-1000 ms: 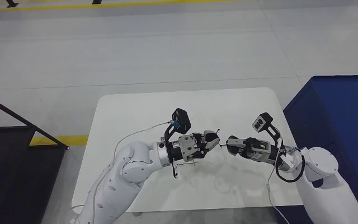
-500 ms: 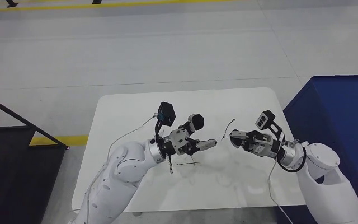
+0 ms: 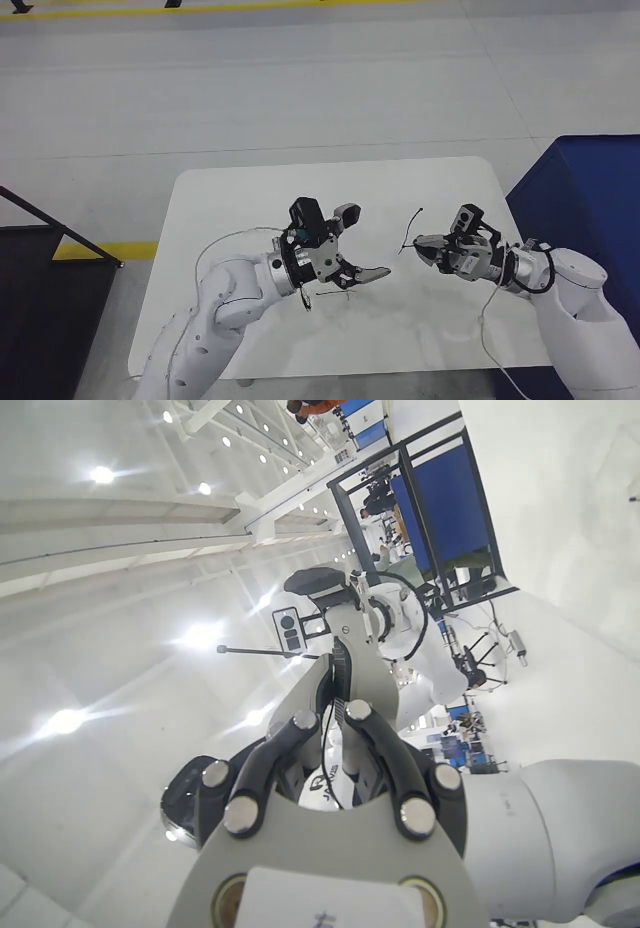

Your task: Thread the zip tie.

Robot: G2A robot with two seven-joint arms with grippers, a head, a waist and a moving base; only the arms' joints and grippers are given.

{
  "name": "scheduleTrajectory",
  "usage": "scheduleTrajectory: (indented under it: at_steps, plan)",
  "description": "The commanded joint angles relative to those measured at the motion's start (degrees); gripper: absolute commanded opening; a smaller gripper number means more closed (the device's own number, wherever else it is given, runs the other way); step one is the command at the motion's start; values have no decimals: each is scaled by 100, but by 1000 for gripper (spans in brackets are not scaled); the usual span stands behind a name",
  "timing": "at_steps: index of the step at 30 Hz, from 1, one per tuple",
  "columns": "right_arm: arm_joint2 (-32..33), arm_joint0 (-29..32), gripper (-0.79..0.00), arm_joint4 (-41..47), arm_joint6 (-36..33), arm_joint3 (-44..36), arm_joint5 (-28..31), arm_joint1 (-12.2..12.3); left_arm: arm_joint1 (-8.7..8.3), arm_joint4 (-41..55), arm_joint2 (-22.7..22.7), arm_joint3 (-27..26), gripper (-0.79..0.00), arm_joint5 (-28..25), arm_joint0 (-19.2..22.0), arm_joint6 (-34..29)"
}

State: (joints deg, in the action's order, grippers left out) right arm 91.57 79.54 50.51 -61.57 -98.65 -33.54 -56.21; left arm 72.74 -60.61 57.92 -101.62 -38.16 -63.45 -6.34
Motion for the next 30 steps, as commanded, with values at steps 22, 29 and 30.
scheduleTrajectory:
  at_steps: [22, 29, 30]
  plan:
    - [-147, -113, -785, 771, 503, 142, -461, -10, 45, -3154, -660, 173, -274, 950, -13, 1479]
    - [-172, -125, -785, 787, 518, 153, -457, -1, 144, -3216, -883, 390, -428, 1504, 90, 1903]
    - [-172, -125, -785, 787, 518, 153, -457, -1, 157, -3221, -906, 403, -443, 1562, 112, 1933]
